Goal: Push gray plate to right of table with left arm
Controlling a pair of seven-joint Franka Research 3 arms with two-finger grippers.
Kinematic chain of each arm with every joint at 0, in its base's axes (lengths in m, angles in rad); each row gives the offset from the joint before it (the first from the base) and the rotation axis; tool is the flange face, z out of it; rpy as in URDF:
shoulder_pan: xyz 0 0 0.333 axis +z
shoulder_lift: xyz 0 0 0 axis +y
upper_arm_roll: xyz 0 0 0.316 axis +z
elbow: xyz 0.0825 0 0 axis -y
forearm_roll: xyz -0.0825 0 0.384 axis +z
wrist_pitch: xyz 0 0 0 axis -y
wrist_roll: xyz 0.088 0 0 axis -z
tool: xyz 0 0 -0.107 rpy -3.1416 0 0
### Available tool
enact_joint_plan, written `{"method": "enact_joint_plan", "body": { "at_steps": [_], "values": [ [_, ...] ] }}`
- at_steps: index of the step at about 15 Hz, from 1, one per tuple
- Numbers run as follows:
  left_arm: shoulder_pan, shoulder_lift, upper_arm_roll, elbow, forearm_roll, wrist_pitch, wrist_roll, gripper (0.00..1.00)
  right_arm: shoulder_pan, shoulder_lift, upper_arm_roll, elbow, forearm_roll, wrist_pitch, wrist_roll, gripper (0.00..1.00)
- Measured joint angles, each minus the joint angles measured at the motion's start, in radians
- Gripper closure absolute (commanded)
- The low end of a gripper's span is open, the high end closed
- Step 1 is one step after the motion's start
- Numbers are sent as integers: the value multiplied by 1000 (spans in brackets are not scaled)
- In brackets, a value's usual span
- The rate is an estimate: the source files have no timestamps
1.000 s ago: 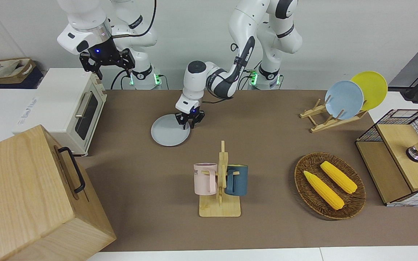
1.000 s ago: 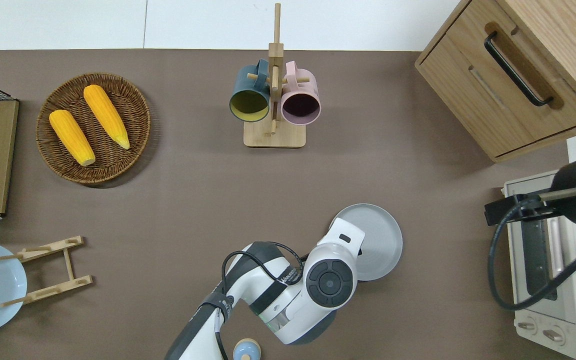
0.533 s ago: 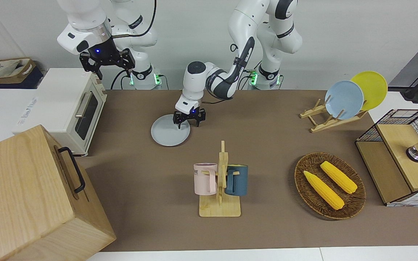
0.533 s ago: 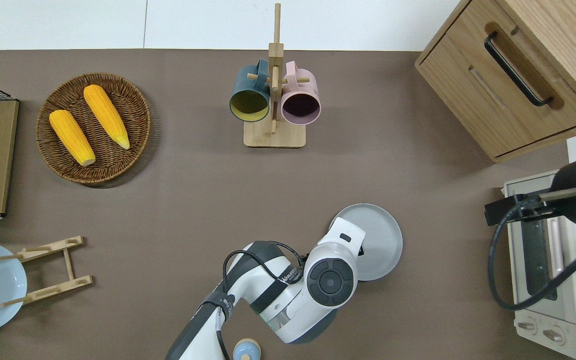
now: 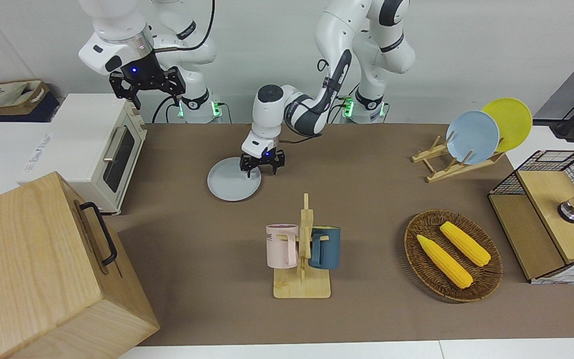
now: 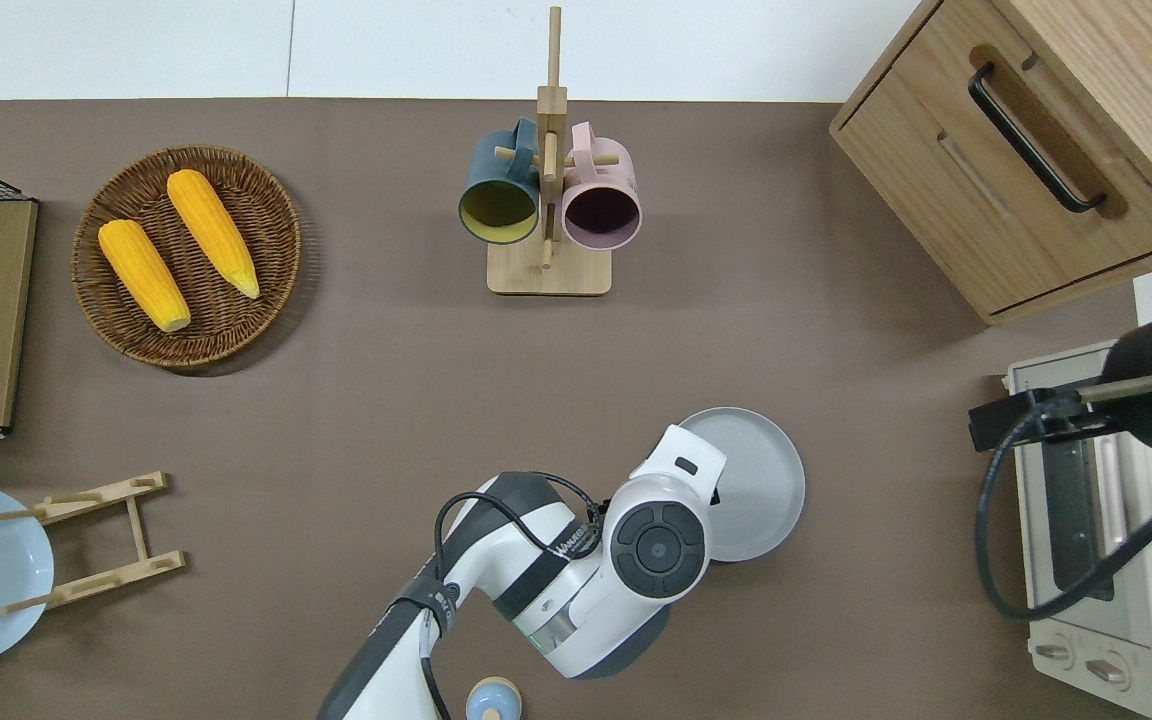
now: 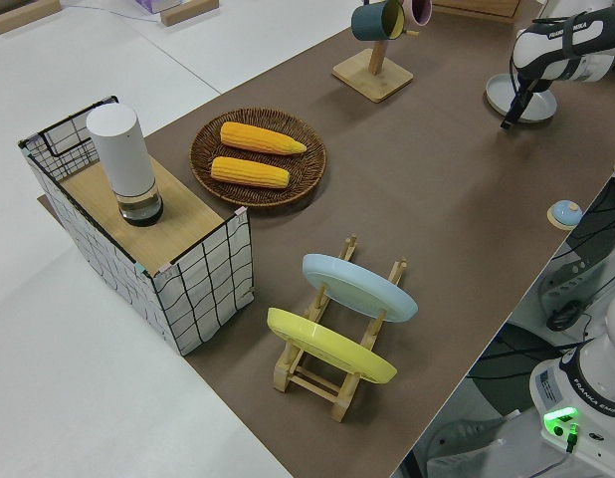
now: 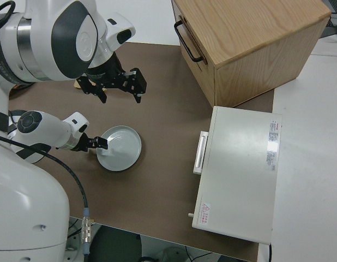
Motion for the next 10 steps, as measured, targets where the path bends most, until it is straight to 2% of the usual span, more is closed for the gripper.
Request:
{"method": "enact_joint_plan", "body": {
  "at_steps": [10],
  "values": [
    [137, -132, 9, 5, -15, -228, 223, 7, 0, 0, 0, 0, 0, 0, 0, 17]
  ]
}}
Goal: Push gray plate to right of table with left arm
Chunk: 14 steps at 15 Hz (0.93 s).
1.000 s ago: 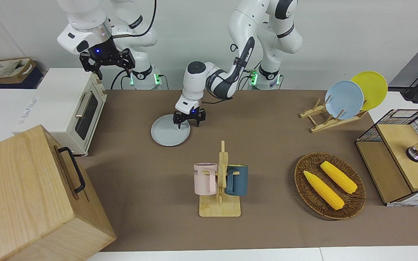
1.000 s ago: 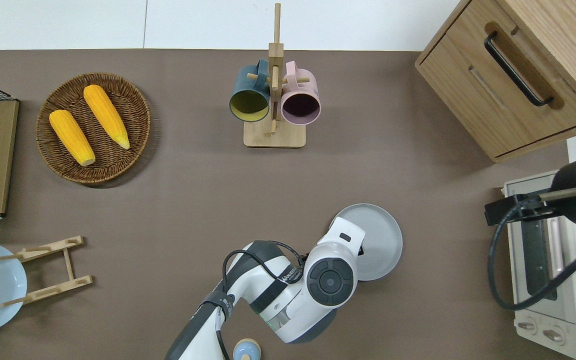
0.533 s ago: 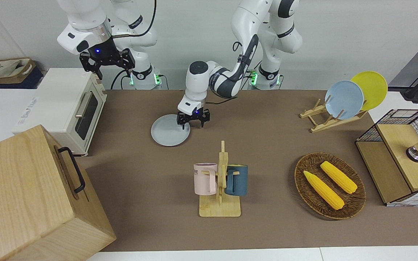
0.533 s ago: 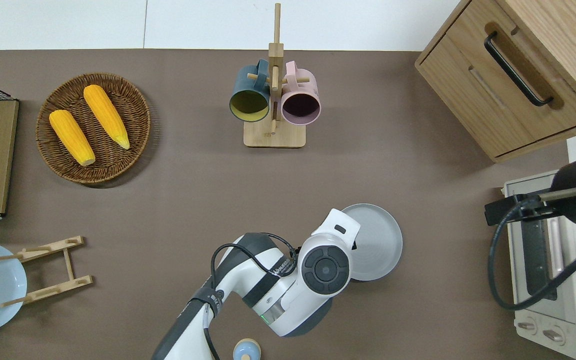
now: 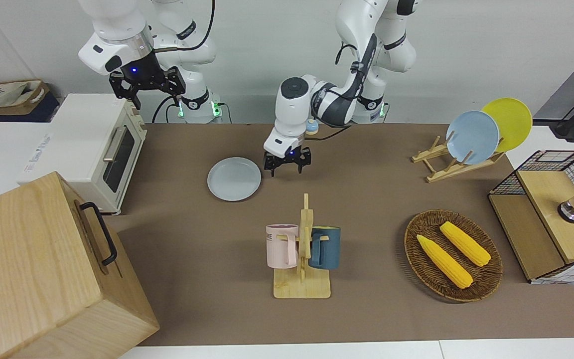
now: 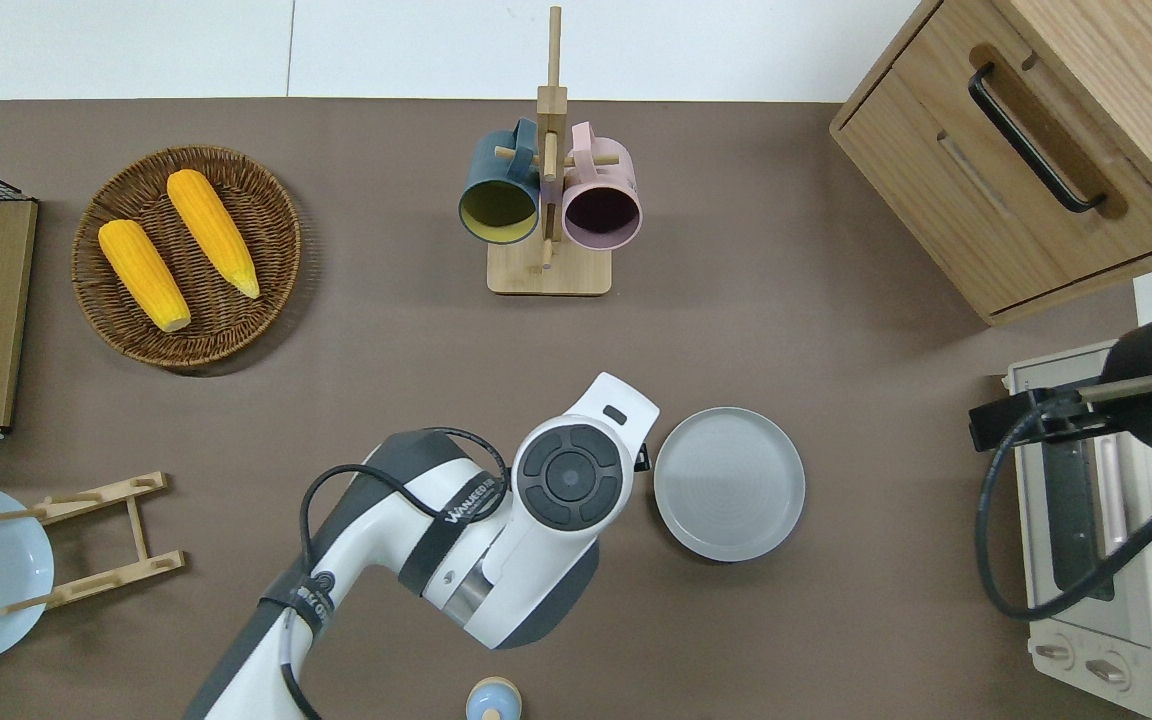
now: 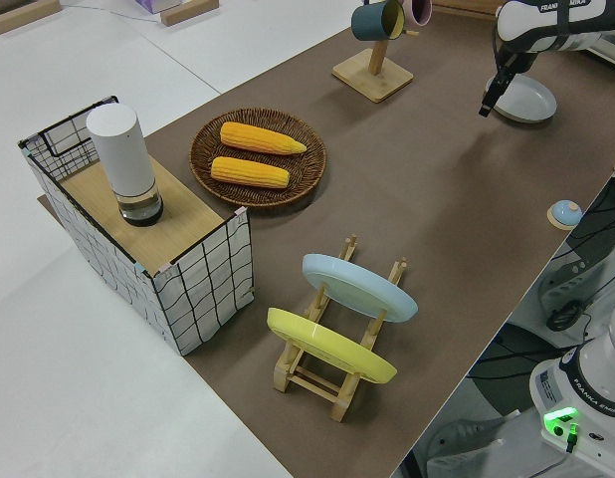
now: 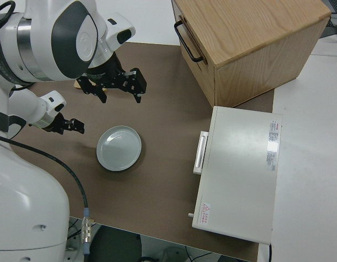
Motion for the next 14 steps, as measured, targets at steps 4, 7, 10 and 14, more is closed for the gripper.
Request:
{"method": "enact_joint_plan", "body": {
  "at_steps": [4, 7, 10, 14],
  "values": [
    [84, -64, 3, 0, -38, -118, 157, 7, 0, 0, 0, 0, 0, 0, 0, 17],
    [161, -119, 5, 0, -64, -193, 268, 7, 0, 0, 0, 0, 0, 0, 0, 17],
    [227, -165, 7, -1, -69, -258, 350, 7, 0, 0, 0, 0, 0, 0, 0, 17],
    [286, -198, 8, -1, -69, -309, 425, 7, 0, 0, 0, 0, 0, 0, 0, 17]
  ]
}}
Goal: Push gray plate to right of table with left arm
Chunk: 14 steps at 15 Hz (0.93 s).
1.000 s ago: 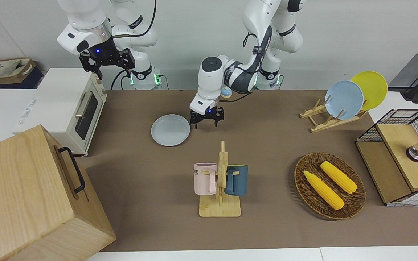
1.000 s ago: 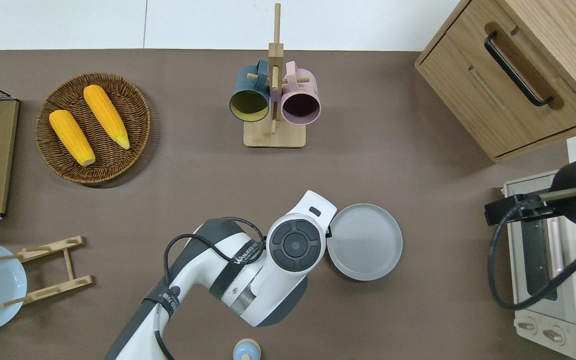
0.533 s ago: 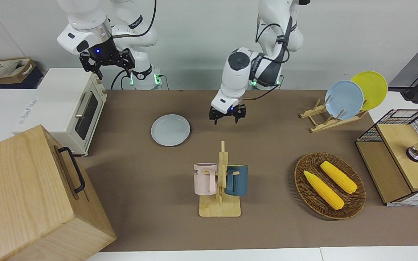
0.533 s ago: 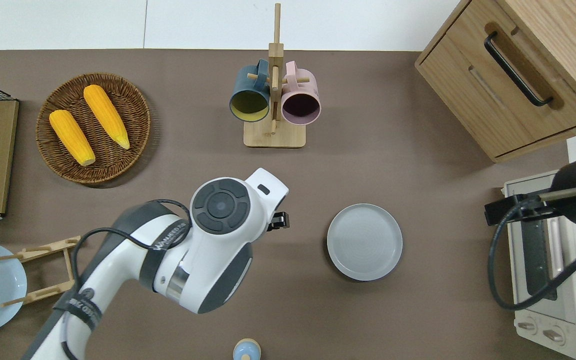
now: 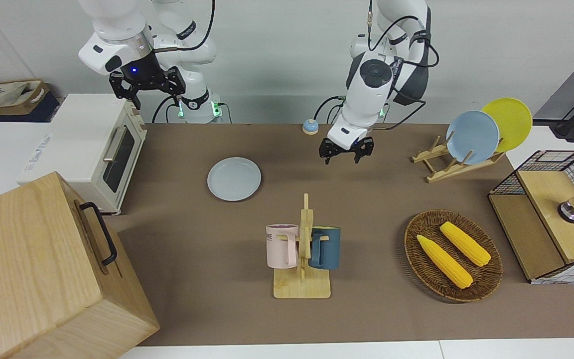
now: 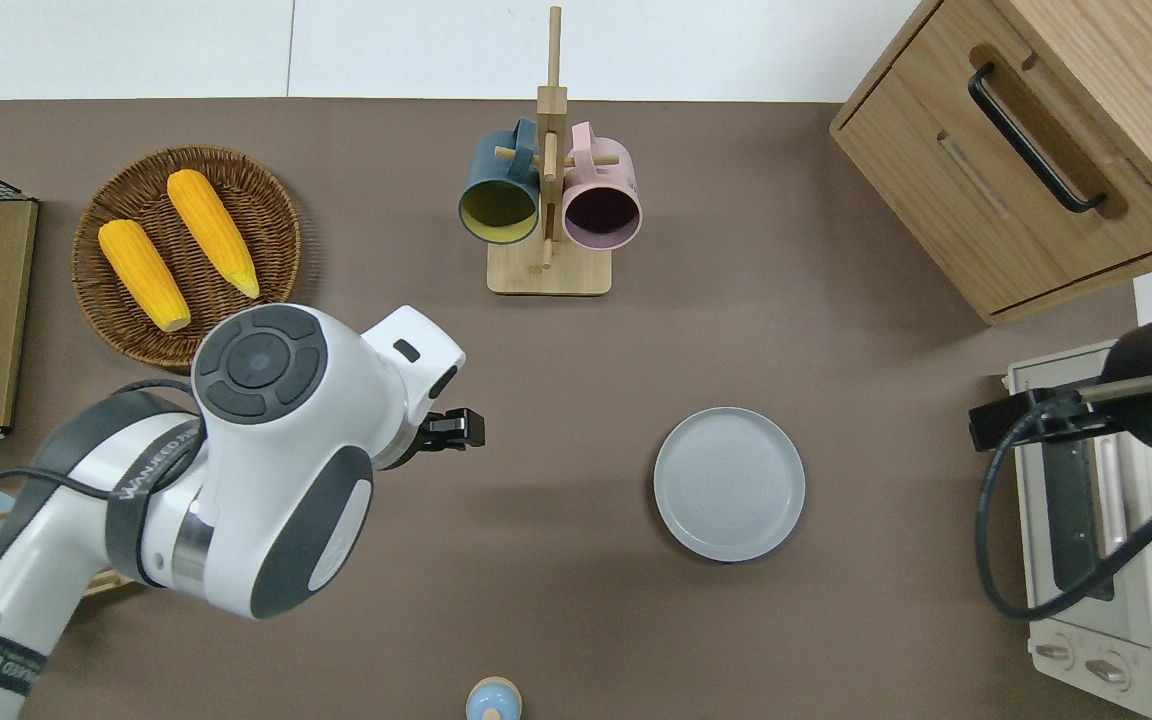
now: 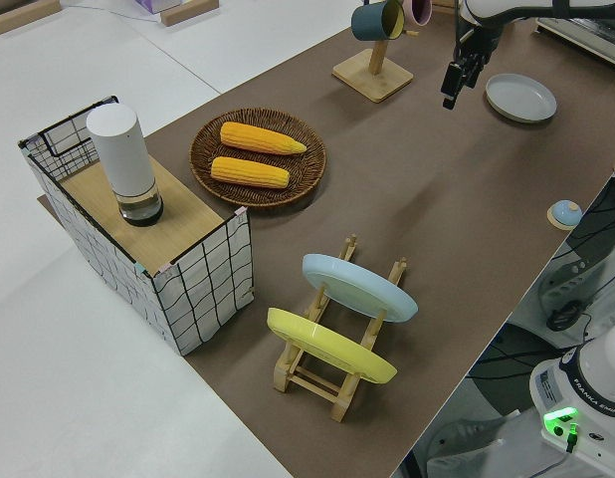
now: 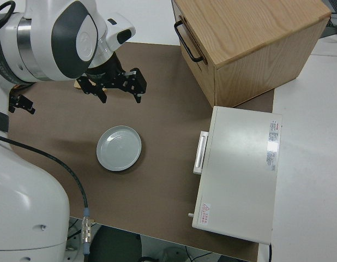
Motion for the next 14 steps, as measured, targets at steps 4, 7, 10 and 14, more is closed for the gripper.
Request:
{"method": "enact_joint_plan", "body": {
  "at_steps": [4, 7, 10, 14],
  "values": [
    [69, -36, 2, 1, 0, -43, 88, 7, 0, 0, 0, 0, 0, 0, 0, 17],
    [96, -57, 3, 2, 0, -65, 127, 7, 0, 0, 0, 0, 0, 0, 0, 17],
    [141, -75, 4, 15, 0, -104, 178, 7, 0, 0, 0, 0, 0, 0, 0, 17],
    [229, -97, 9, 70, 0, -189, 268, 7, 0, 0, 0, 0, 0, 0, 0, 17]
  ]
}}
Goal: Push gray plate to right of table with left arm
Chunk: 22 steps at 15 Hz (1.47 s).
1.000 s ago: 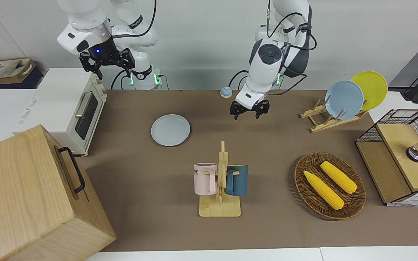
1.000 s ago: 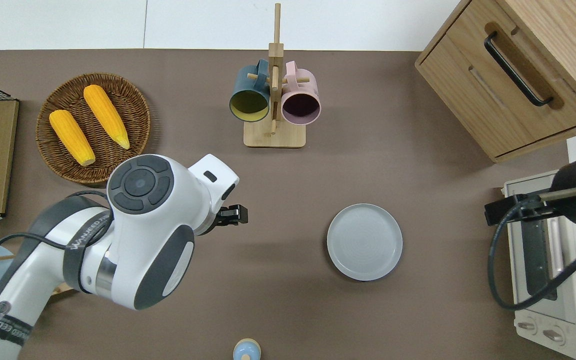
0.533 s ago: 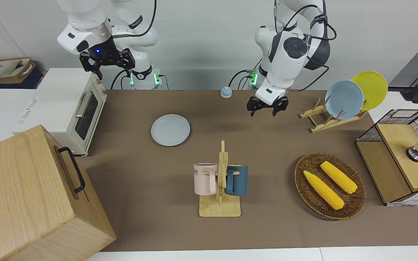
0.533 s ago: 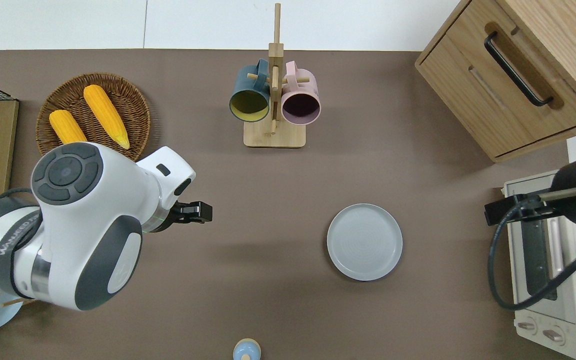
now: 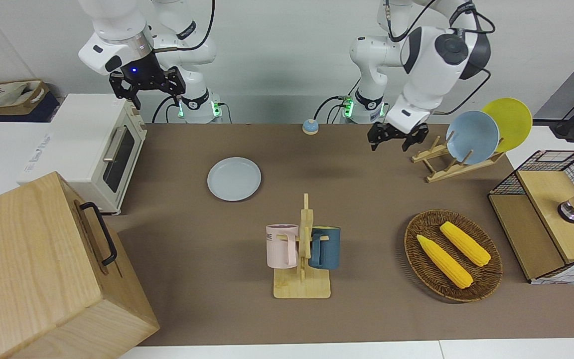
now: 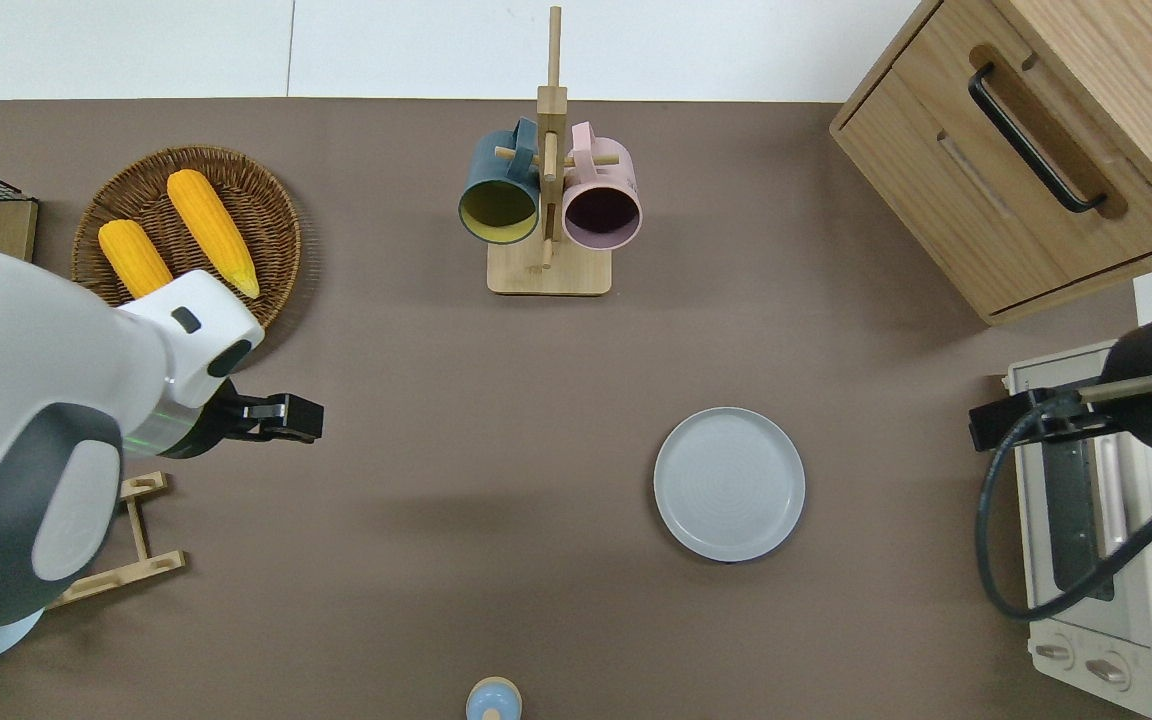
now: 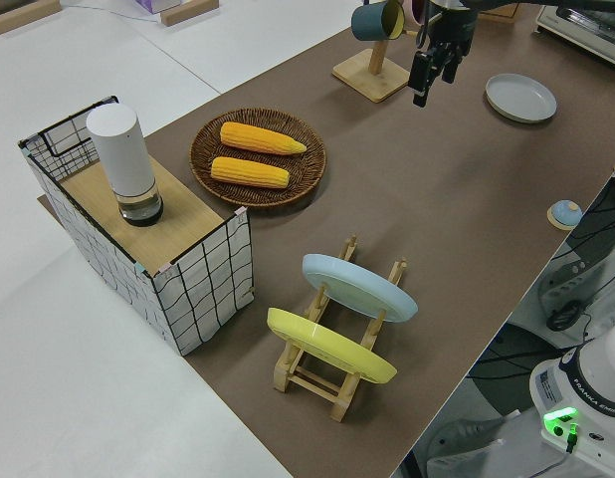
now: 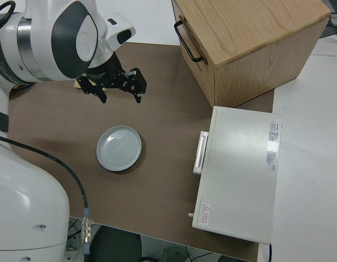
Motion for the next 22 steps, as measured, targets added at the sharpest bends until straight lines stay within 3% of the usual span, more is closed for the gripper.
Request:
{"method": "enact_joint_plan", "body": {
  "at_steps": [7, 13, 22],
  "values": [
    [101, -37, 2, 78, 30, -118, 136, 7, 0, 0, 0, 0, 0, 0, 0, 17],
    [107, -38, 48, 177, 56, -210, 215, 7, 0, 0, 0, 0, 0, 0, 0, 17],
    [107, -38, 49, 203, 56, -225, 221, 7, 0, 0, 0, 0, 0, 0, 0, 17]
  ]
}}
